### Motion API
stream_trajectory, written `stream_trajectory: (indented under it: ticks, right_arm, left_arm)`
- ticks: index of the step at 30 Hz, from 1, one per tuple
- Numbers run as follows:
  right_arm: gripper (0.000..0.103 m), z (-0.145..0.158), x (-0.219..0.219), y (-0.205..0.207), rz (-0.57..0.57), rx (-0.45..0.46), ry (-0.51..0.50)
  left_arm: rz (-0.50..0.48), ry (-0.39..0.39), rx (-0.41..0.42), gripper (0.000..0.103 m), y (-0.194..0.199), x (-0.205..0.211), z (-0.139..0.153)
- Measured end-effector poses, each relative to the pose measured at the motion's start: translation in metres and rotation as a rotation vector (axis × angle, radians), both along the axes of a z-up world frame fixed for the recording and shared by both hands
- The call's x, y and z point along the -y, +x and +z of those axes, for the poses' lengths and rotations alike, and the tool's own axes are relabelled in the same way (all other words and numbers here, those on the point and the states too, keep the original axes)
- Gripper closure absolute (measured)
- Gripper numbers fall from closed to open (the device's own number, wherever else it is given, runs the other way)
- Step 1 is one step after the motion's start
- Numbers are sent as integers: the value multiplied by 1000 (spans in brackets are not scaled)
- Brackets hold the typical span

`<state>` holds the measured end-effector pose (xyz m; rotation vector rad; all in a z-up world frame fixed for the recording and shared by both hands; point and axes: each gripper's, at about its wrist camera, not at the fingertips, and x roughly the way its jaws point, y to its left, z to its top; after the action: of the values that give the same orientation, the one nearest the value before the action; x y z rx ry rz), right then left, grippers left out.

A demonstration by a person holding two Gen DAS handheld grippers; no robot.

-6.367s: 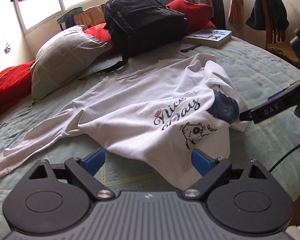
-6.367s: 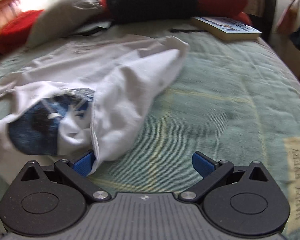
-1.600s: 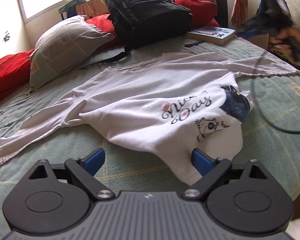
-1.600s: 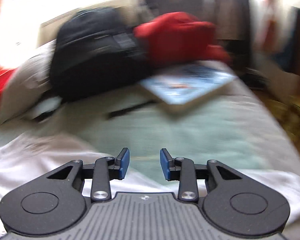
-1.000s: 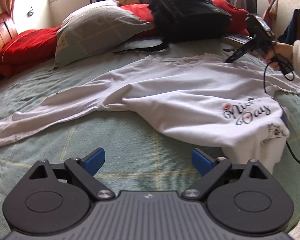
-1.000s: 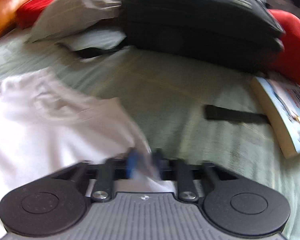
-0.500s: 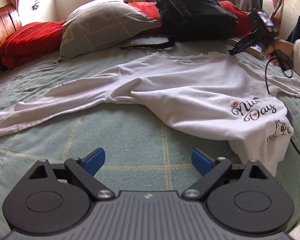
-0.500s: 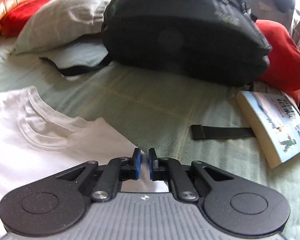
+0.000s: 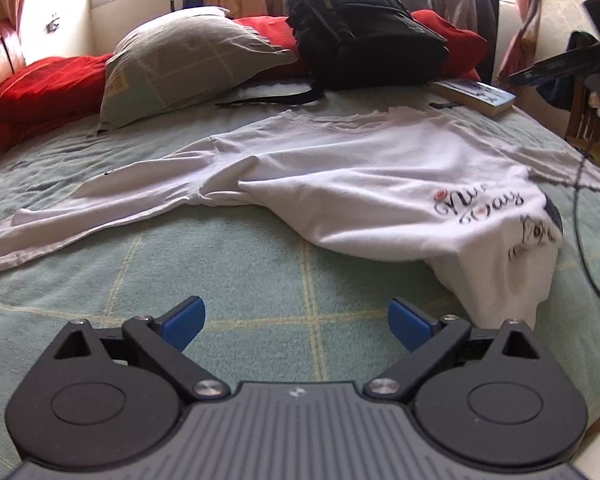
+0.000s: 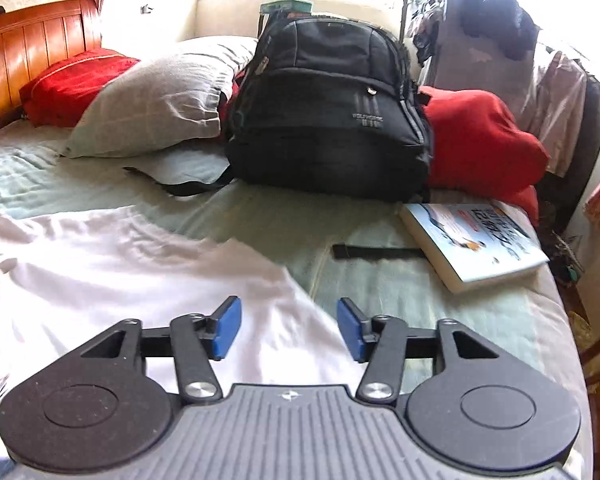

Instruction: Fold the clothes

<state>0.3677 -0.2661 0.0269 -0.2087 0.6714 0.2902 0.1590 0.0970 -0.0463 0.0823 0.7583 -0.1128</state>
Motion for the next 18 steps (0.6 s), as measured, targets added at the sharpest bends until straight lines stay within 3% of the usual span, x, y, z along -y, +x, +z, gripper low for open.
stream_trajectory:
  ticks: [6,18]
  right_arm:
    - [21,8,-20,-79,19,-21,55]
    - [5,-13,-177,-202,341,-122,74]
  left_arm:
    - [-47,38,-4,5,-19,-8,-2]
    - [-56,87,26,5,-80,-42,9]
